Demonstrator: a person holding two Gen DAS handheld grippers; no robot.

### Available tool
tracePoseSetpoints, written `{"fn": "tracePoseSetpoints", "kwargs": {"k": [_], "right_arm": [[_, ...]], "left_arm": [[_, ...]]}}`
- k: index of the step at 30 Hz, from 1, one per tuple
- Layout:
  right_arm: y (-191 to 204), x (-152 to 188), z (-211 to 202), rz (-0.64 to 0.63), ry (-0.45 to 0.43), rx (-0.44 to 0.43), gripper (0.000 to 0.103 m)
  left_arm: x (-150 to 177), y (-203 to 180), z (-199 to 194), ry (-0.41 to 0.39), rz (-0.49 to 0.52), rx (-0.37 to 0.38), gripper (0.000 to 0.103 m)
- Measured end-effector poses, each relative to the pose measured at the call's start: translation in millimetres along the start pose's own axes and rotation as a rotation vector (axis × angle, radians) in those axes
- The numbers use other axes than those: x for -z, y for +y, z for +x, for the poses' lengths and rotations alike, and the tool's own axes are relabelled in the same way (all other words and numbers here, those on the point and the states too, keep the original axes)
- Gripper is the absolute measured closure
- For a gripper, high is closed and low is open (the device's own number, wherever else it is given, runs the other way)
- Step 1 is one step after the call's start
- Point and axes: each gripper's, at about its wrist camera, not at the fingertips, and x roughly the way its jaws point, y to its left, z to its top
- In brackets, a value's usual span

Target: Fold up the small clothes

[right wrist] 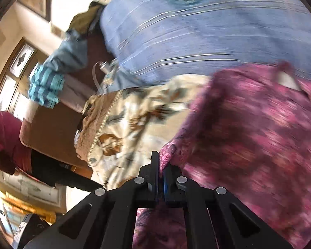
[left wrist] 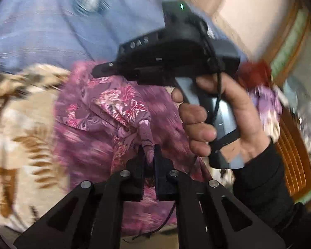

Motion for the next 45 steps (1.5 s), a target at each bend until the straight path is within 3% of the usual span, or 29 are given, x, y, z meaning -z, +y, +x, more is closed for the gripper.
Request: {"fn": "tracePoseSetpoints", "kwargs": {"k": [2, 4, 6, 7, 9, 10, 11, 12, 14, 16, 17, 19, 20, 22, 23, 27, 29, 33, 34, 37, 39, 40, 43, 44, 45], "right_arm": [[-43, 22, -6, 0.033, 0.038, 0.058, 0.098], [-82, 45, -2, 0.051, 0.073, 0.122, 0.094], [-123, 69, 2, 0.108, 0.093, 0.163, 0.086], [-138, 79, -2, 0.145, 0.079, 0.174, 0.08], [-156, 97, -22, 0.208, 0.003, 0.148, 0.055], [-158, 106, -35, 0.225, -0.045, 0.116, 0.049], [-157, 117, -47, 0.226, -0.09, 0.073, 0.038], [-156, 126, -55, 0.225, -0.119, 0.044, 0.032], [-153, 145, -64, 0.221, -0.164, -0.003, 0.032], [-153, 155, -58, 0.213, -0.15, -0.011, 0.032], [-153, 157, -49, 0.208, -0.118, 0.022, 0.032], [-156, 156, -35, 0.195, -0.065, 0.101, 0.034], [-156, 155, -25, 0.185, -0.042, 0.137, 0.04], [-147, 153, -19, 0.146, -0.052, 0.183, 0.071], [-141, 151, -22, 0.131, -0.047, 0.182, 0.095], [-121, 153, -73, 0.113, -0.113, 0.144, 0.095], [-119, 163, -95, 0.103, -0.136, 0.219, 0.095], [-157, 176, -60, 0.191, -0.041, 0.259, 0.093], [-158, 174, -51, 0.191, -0.022, 0.278, 0.091], [-144, 171, -48, 0.129, -0.038, 0.248, 0.085], [-137, 167, -39, 0.102, -0.029, 0.267, 0.082], [-140, 168, -31, 0.098, -0.006, 0.305, 0.082], [-134, 166, -34, 0.091, -0.046, 0.28, 0.08], [-128, 164, -44, 0.071, -0.089, 0.278, 0.075], [-123, 163, -55, 0.052, -0.128, 0.277, 0.06]], "left_arm": [[12, -11, 49, 0.139, 0.007, 0.046, 0.09], [38, -11, 91, 0.239, -0.014, 0.147, 0.09], [56, -5, 106, 0.316, -0.04, 0.169, 0.09], [59, -2, 103, 0.317, -0.041, 0.197, 0.089], [52, 3, 85, 0.245, -0.004, 0.216, 0.074], [46, 10, 75, 0.193, -0.004, 0.203, 0.053], [40, 20, 65, 0.135, -0.024, 0.196, 0.042], [33, 35, 57, 0.086, -0.061, 0.201, 0.042], [22, 65, 50, 0.042, -0.156, 0.181, 0.042], [8, 97, 52, 0.025, -0.272, 0.083, 0.042], [-1, 119, 55, 0.038, -0.359, -0.012, 0.042], [-9, 135, 60, 0.057, -0.431, -0.041, 0.042], [-13, 143, 64, 0.07, -0.457, -0.027, 0.042], [-20, 146, 74, 0.1, -0.47, -0.022, 0.042], [-25, 149, 80, 0.115, -0.466, -0.037, 0.042], [-33, 170, 94, 0.157, -0.537, -0.056, 0.043], [-35, 180, 98, 0.164, -0.556, -0.062, 0.044], [-30, 184, 112, 0.149, -0.514, -0.076, 0.048], [-27, 187, 112, 0.144, -0.519, -0.081, 0.053], [-31, 174, 113, 0.119, -0.482, -0.076, 0.053], [-36, 172, 110, 0.092, -0.472, -0.064, 0.073], [-38, 171, 111, 0.092, -0.453, -0.094, 0.1], [-40, 177, 108, 0.087, -0.45, -0.128, 0.101], [-40, 178, 101, 0.07, -0.45, -0.126, 0.101], [-41, 177, 94, 0.058, -0.435, -0.122, 0.1]]}}
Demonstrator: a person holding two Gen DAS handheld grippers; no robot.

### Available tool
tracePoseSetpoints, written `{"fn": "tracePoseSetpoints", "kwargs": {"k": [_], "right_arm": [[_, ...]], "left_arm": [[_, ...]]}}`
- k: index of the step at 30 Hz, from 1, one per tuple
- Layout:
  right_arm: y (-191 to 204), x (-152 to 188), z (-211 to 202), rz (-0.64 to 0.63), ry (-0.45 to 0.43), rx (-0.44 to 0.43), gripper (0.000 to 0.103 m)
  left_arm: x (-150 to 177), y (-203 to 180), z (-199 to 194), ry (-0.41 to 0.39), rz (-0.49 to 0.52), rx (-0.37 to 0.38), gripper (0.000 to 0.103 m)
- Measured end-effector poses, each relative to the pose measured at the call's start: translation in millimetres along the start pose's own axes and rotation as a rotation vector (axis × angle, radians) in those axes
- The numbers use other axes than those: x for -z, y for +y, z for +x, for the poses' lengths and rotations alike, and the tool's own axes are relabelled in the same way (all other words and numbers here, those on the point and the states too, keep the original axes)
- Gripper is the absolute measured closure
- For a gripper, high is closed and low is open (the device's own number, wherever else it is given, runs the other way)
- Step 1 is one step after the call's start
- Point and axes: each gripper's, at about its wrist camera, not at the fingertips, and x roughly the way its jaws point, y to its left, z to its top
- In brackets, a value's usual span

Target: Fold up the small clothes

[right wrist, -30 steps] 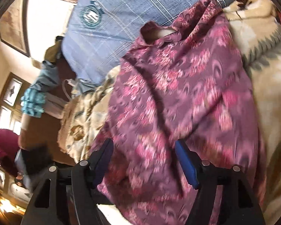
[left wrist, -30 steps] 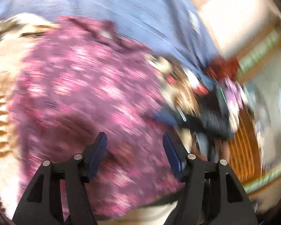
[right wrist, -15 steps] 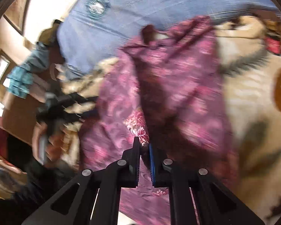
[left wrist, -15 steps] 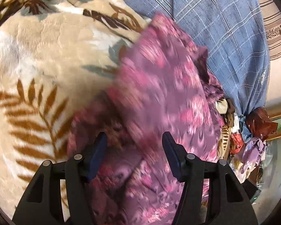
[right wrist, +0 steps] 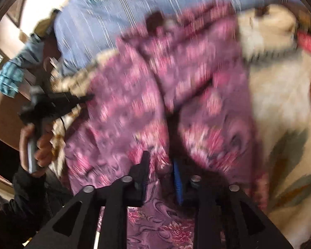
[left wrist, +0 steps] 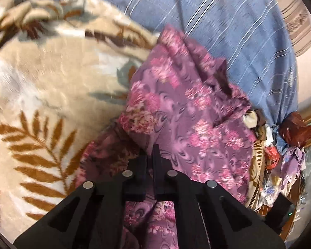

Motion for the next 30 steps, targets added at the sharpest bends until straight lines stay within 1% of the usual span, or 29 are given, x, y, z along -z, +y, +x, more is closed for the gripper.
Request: {"fn": "tracePoseSetpoints", "kwargs": {"k": [1, 2, 3, 4, 5, 6, 7, 8, 9, 11, 12, 14, 16, 18, 19, 20, 21, 22, 23, 24, 25, 26, 27, 29, 30], "right_arm": [[0, -4, -11, -0.012, -0.042, -0.005, 0.048], [2, -7, -23, -0.022, -0.091, -0.001, 0.027], [3, -9, -31, -0.027, -0.127, 0.009, 0.022], [5, -15, -41, -0.022, -0.152, 0.015, 0.022], [5, -23, -47, -0.01, -0.15, 0.012, 0.022], [0, -32, -49, 0.0, -0.146, 0.018, 0.022], [-1, -46, -50, 0.01, -0.142, 0.037, 0.022], [-5, -61, -55, 0.009, -0.134, 0.056, 0.022], [-7, -75, -52, 0.0, -0.127, 0.057, 0.022], [-29, -110, -48, 0.003, -0.131, 0.033, 0.022], [-42, -129, -41, 0.025, -0.128, 0.027, 0.022], [-66, -156, -22, 0.06, -0.109, 0.035, 0.022], [-93, -183, 0, 0.102, -0.097, 0.073, 0.022], [-115, -201, 14, 0.154, -0.082, 0.063, 0.024], [-131, -210, 30, 0.214, -0.051, 0.049, 0.027], [-137, -216, 38, 0.231, -0.042, 0.046, 0.034], [-140, -220, 45, 0.227, -0.041, 0.055, 0.035], [-142, -227, 53, 0.207, -0.037, 0.079, 0.035], [-143, -234, 62, 0.186, -0.038, 0.107, 0.038], [-146, -239, 67, 0.183, -0.041, 0.113, 0.051], [-148, -244, 72, 0.186, -0.043, 0.111, 0.066], [-152, -249, 73, 0.196, -0.05, 0.117, 0.097], [-153, -250, 68, 0.202, -0.07, 0.11, 0.097], [-152, -251, 50, 0.189, -0.14, 0.057, 0.097], [-150, -250, 41, 0.179, -0.167, 0.052, 0.098]], "left_arm": [[-1, -3, -8, 0.003, 0.017, -0.007, 0.097], [-1, -6, -15, -0.003, 0.028, -0.023, 0.095], [-2, -12, -28, -0.031, 0.062, -0.045, 0.094], [-3, -21, -41, -0.049, 0.109, -0.067, 0.089], [-7, -33, -52, -0.064, 0.159, -0.089, 0.079], [-13, -44, -58, -0.074, 0.202, -0.103, 0.072], [-22, -58, -64, -0.089, 0.258, -0.117, 0.049], [-30, -67, -65, -0.104, 0.293, -0.132, 0.032], [-42, -76, -62, -0.12, 0.329, -0.163, 0.03], [-68, -83, -45, -0.111, 0.394, -0.196, 0.03], [-87, -80, -27, -0.089, 0.392, -0.208, 0.03], [-112, -73, 0, -0.057, 0.346, -0.215, 0.03], [-139, -62, 33, -0.017, 0.3, -0.18, 0.03], [-160, -55, 62, 0.002, 0.268, -0.178, 0.03], [-168, -55, 73, 0.006, 0.268, -0.177, 0.03], [-175, -55, 84, 0.011, 0.286, -0.181, 0.03], [-182, -56, 93, 0.004, 0.303, -0.197, 0.03], [-189, -56, 102, 0.0, 0.315, -0.213, 0.032], [-194, -54, 109, 0.013, 0.321, -0.223, 0.046], [-201, -50, 119, 0.051, 0.318, -0.229, 0.064], [-206, -44, 126, 0.112, 0.304, -0.198, 0.099], [-209, -39, 124, 0.129, 0.287, -0.166, 0.098], [-209, -39, 116, 0.108, 0.303, -0.159, 0.098], [-207, -43, 88, 0.034, 0.35, -0.152, 0.099], [-210, -42, 70, -0.004, 0.34, -0.137, 0.099]]}}
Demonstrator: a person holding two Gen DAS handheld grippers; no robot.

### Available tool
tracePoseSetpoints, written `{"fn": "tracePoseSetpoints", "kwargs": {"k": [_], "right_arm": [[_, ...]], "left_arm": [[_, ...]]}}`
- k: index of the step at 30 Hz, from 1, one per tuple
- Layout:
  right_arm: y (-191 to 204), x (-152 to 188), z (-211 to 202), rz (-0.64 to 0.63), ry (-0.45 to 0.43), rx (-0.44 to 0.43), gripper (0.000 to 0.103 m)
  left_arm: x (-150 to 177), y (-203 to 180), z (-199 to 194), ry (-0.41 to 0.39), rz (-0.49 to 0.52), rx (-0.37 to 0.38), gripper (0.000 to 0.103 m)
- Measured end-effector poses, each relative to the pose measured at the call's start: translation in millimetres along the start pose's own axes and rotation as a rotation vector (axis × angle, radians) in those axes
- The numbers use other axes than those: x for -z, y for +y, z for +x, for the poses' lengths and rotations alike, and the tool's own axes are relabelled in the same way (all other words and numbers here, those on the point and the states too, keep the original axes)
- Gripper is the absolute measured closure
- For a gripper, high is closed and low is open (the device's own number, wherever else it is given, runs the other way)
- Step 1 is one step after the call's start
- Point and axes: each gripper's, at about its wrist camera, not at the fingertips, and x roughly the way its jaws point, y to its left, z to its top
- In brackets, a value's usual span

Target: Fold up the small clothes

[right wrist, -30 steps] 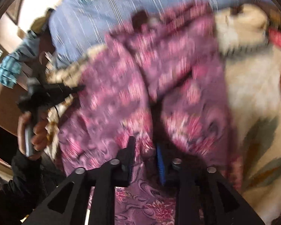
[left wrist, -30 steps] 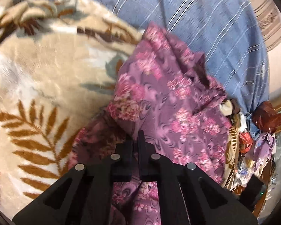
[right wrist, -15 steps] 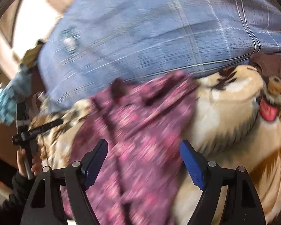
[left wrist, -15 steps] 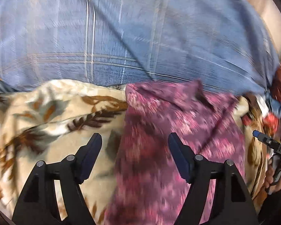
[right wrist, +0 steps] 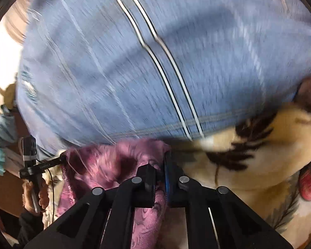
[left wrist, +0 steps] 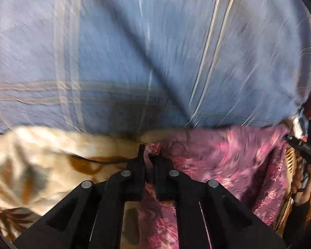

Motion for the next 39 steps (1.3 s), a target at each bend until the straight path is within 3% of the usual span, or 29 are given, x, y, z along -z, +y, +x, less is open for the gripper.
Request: {"fn": "tracePoseSetpoints", "kwargs": {"k": [2, 3, 7, 8, 10, 11, 12, 13, 14, 17, 20, 25, 28, 33, 36, 39], "right_arm": [[2, -5, -10, -0.014, -0.034, -0.01, 0.099], [1, -8, -7, -0.016, -0.038, 0.001, 0.099], [-14, -18, 44, 0.011, 0.051, 0.078, 0.098], [-18, -15, 59, 0.031, 0.106, 0.079, 0.095], [-9, -7, 46, 0.018, 0.086, 0.1, 0.086], [1, 3, 25, -0.008, 0.051, 0.094, 0.068], [11, 13, 4, -0.037, 0.019, 0.081, 0.041], [21, 32, -26, -0.061, -0.033, 0.084, 0.029], [29, 52, -53, -0.065, -0.08, 0.091, 0.015], [55, 126, -112, -0.068, -0.079, 0.021, 0.014], [80, 191, -136, -0.063, -0.035, -0.119, 0.014], [119, 277, -120, -0.08, 0.073, -0.253, 0.017], [113, 314, -109, -0.013, 0.139, -0.258, 0.025], [66, 328, -159, 0.078, 0.003, -0.048, 0.022], [44, 330, -179, 0.092, -0.006, -0.003, 0.022], [35, 343, -185, 0.071, -0.008, 0.103, 0.025]], "left_arm": [[-10, 14, -17, -0.04, -0.045, 0.029, 0.099], [-15, 20, -12, -0.035, -0.06, 0.007, 0.099], [-18, 40, 48, 0.129, -0.173, -0.082, 0.085], [-11, 38, 47, 0.135, -0.168, -0.091, 0.085], [8, 22, 13, 0.061, -0.074, -0.075, 0.084], [18, 17, -6, 0.031, -0.039, -0.07, 0.075], [35, 16, -36, -0.006, -0.009, -0.067, 0.064], [52, 17, -59, -0.035, -0.01, -0.077, 0.038], [73, 22, -84, -0.07, -0.025, -0.103, 0.03], [123, 33, -126, -0.073, -0.066, -0.164, 0.03], [209, 41, -164, -0.082, -0.202, -0.09, 0.03], [319, 31, -135, -0.019, -0.347, 0.009, 0.03], [348, 26, -124, 0.047, -0.378, -0.031, 0.03], [354, 1, -117, 0.084, -0.244, -0.083, 0.03], [357, -12, -115, 0.077, -0.223, -0.101, 0.035], [363, -19, -115, 0.074, -0.218, -0.123, 0.037]]}}
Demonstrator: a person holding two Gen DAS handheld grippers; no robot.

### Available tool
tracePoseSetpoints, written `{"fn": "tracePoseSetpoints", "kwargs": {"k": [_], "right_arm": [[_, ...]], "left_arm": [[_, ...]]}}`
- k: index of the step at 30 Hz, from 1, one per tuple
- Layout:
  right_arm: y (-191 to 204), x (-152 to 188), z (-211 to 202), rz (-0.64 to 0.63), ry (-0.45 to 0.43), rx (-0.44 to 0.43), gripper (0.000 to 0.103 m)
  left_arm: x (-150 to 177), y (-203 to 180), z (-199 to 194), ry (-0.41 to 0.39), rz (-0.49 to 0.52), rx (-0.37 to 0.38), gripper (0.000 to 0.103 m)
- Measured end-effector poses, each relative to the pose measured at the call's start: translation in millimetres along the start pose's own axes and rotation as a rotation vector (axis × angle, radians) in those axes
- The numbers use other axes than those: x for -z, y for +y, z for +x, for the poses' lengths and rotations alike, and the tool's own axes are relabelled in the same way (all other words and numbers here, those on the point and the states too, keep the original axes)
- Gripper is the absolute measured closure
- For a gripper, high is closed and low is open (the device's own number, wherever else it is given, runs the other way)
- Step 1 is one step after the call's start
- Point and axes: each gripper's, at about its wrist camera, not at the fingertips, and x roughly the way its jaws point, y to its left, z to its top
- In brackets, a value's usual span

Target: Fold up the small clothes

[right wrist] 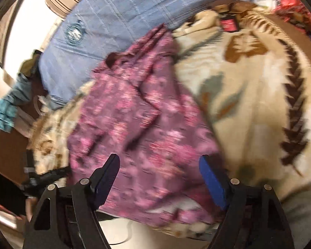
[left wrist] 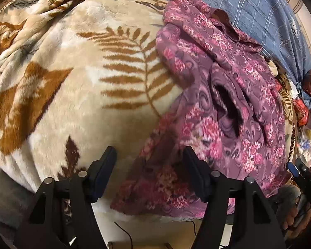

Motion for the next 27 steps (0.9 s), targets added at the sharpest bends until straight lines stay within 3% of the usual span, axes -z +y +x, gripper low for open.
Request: {"fn": "tracePoseSetpoints", "kwargs": {"k": [4, 6, 7, 8, 9, 11, 14, 17, 19, 23, 25, 27], "right_arm": [[-10, 0, -9, 0.053, -0.042, 0.04, 0.028], [-19, 0, -7, 0.082, -0.041, 0.088, 0.027], [-23, 1, 0, 0.09, -0.013, 0.113, 0.028], [-26, 1, 12, 0.092, 0.041, 0.135, 0.037], [-25, 4, 18, 0.088, 0.075, 0.15, 0.062], [-18, 7, 13, 0.047, 0.068, 0.161, 0.088], [-6, 14, -10, 0.001, 0.052, 0.108, 0.099], [2, 21, -44, -0.049, 0.034, 0.156, 0.099], [3, 22, -54, -0.068, 0.043, 0.191, 0.099], [-6, 17, -25, -0.07, 0.114, 0.289, 0.099], [-8, 17, -18, -0.06, 0.14, 0.295, 0.099], [-7, 18, -22, -0.061, 0.121, 0.292, 0.091]], "left_arm": [[7, -12, 1, -0.019, 0.052, -0.071, 0.039], [14, -12, -2, -0.033, 0.078, -0.113, 0.059], [14, -13, -2, -0.038, 0.086, -0.128, 0.075], [16, -10, -5, -0.041, 0.082, -0.122, 0.087], [17, -5, -8, -0.038, 0.061, -0.094, 0.095], [18, 3, -14, -0.041, 0.013, -0.038, 0.1], [25, 7, -36, -0.067, -0.02, 0.03, 0.1], [34, 9, -64, -0.094, -0.028, 0.059, 0.1], [37, 12, -64, -0.078, -0.019, 0.016, 0.1], [39, 24, -23, 0.054, -0.075, -0.01, 0.1], [42, 23, -26, 0.038, -0.072, -0.02, 0.099], [43, 20, -28, 0.022, -0.053, -0.025, 0.098]]}}
